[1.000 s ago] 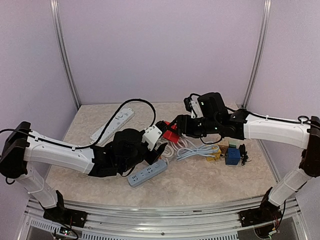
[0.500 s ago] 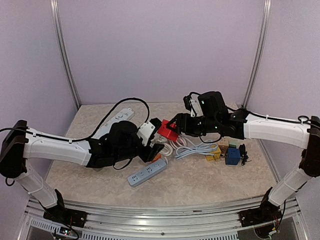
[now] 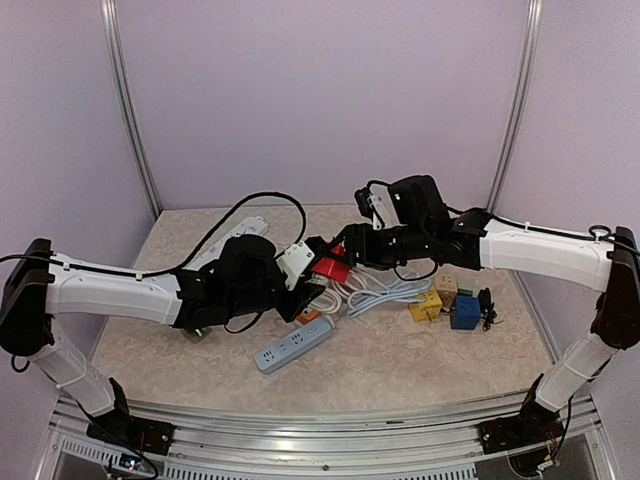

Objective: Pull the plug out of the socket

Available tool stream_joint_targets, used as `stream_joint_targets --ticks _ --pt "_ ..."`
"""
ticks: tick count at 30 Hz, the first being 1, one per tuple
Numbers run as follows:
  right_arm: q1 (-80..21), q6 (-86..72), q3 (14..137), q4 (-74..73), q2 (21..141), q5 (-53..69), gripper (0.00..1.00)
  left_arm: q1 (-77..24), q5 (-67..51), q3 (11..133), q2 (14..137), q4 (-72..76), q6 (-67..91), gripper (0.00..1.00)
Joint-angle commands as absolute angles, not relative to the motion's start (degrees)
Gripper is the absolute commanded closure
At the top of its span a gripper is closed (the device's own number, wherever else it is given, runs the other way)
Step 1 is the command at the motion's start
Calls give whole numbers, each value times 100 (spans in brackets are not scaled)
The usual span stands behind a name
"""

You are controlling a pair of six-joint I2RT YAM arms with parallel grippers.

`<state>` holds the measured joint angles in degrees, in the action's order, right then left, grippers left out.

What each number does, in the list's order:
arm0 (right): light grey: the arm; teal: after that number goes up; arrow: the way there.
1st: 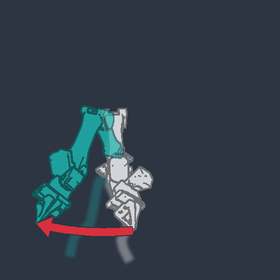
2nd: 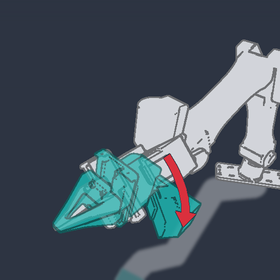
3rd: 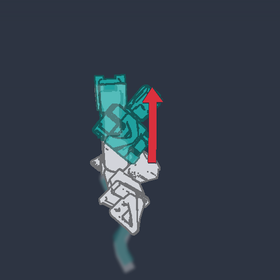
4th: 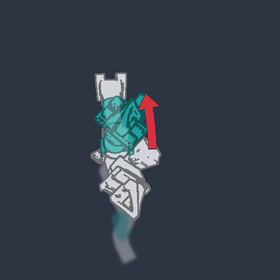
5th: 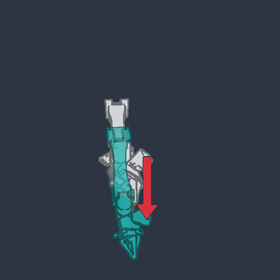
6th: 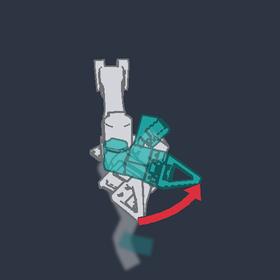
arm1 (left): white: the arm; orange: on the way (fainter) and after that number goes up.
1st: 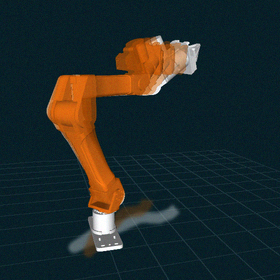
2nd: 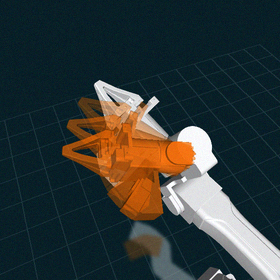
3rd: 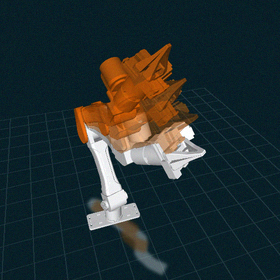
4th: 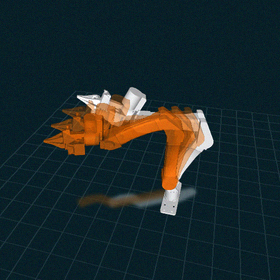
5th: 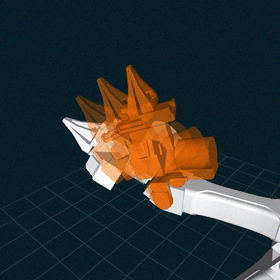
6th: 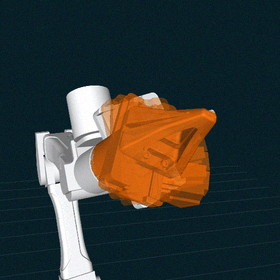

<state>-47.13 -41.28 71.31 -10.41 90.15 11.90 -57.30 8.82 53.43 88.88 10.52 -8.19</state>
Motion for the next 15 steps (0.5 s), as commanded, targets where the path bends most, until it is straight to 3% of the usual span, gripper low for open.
stream_joint_targets --ticks 1,12,15 --pt "-4751 -3973 7600 -504 8919 1513 100 -5757 736 5482 8956 761 -1098 65" --pt "-4744 -3574 7929 -992 8971 1635 100 -5923 1073 5525 9070 535 -1218 67" --pt "-4747 -3588 7880 -987 8953 1628 100 -6006 1135 5511 9062 598 -1241 74"
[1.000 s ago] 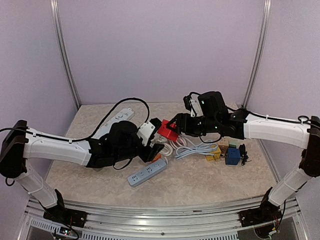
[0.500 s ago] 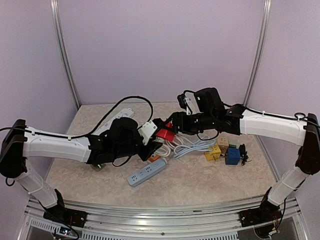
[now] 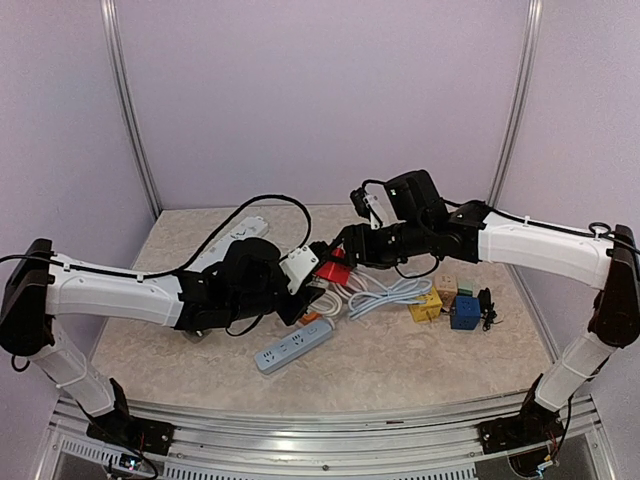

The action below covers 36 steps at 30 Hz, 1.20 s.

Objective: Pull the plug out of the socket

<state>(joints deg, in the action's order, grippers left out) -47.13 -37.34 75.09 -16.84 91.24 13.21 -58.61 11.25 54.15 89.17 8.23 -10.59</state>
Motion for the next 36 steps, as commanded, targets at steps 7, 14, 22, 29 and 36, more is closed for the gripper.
stream_joint_targets --ticks 7,14,22,29,36 --pt "-4662 -3729 7755 -964 8939 1575 100 -6269 1555 5255 9001 1018 -1408 90" --pt "-4522 -3929 7573 -898 8893 1415 100 -6400 1668 5131 8878 1166 -1474 100" --pt "-4500 -3983 7421 -704 8873 1452 100 -6403 1579 5160 8835 1072 -1431 100" --pt "-4525 -4613 6833 128 8562 1089 100 -6390 1944 5230 8893 1125 -843 100" --pt "-4685 -4754 6482 240 8251 207 100 -6381 1896 5443 8965 1055 -89 100"
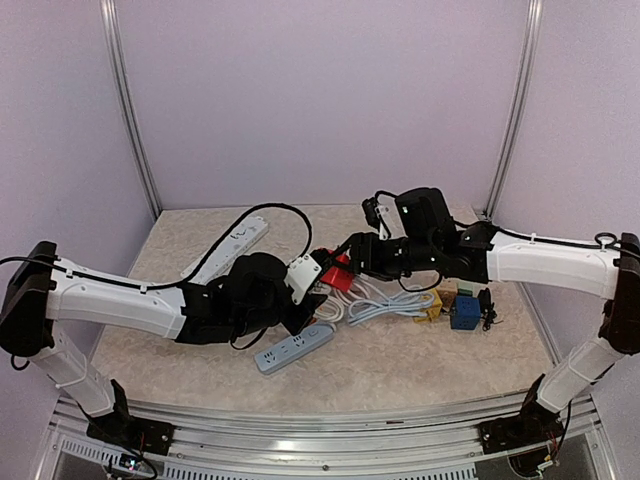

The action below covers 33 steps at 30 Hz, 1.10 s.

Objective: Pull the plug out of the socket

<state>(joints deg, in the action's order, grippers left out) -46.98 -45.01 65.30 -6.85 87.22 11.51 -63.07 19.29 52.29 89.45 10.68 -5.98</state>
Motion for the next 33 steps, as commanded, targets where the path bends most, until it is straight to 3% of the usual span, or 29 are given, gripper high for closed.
stream_joint_targets --ticks 1,33 --pt "-4714 -4736 6463 207 8231 124 100 -6385 1879 5460 8960 1055 -42 100" --pt "-4545 -3304 7382 -938 8721 1310 100 -6288 1071 5063 8576 951 -856 100"
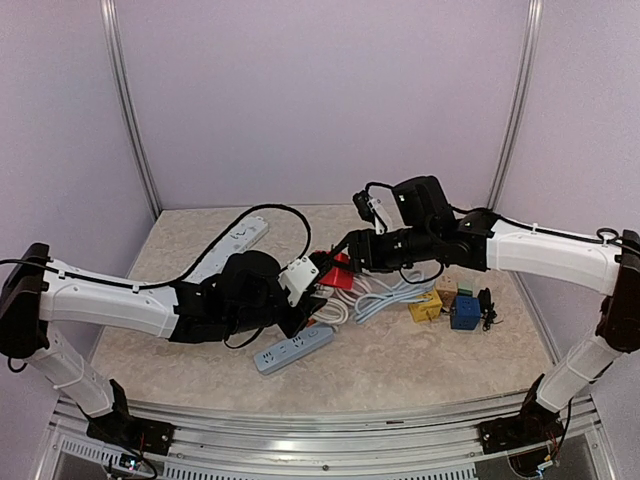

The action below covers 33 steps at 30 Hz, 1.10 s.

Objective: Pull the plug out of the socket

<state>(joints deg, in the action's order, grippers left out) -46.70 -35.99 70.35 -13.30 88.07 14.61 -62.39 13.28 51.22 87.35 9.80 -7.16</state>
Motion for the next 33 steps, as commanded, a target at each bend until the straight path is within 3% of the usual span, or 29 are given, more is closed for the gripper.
stream_joint_targets --ticks 1,19,33 --pt "-4544 -3331 7360 -895 8704 1290 100 -6286 1072 5067 8578 977 -830 100" --pt "-4585 -4222 6513 -373 8147 -86 100 -6437 1249 5313 8858 1139 -31 100" --pt "-4555 -3315 6771 -85 8062 1573 100 -6300 1204 5229 8694 879 -490 100"
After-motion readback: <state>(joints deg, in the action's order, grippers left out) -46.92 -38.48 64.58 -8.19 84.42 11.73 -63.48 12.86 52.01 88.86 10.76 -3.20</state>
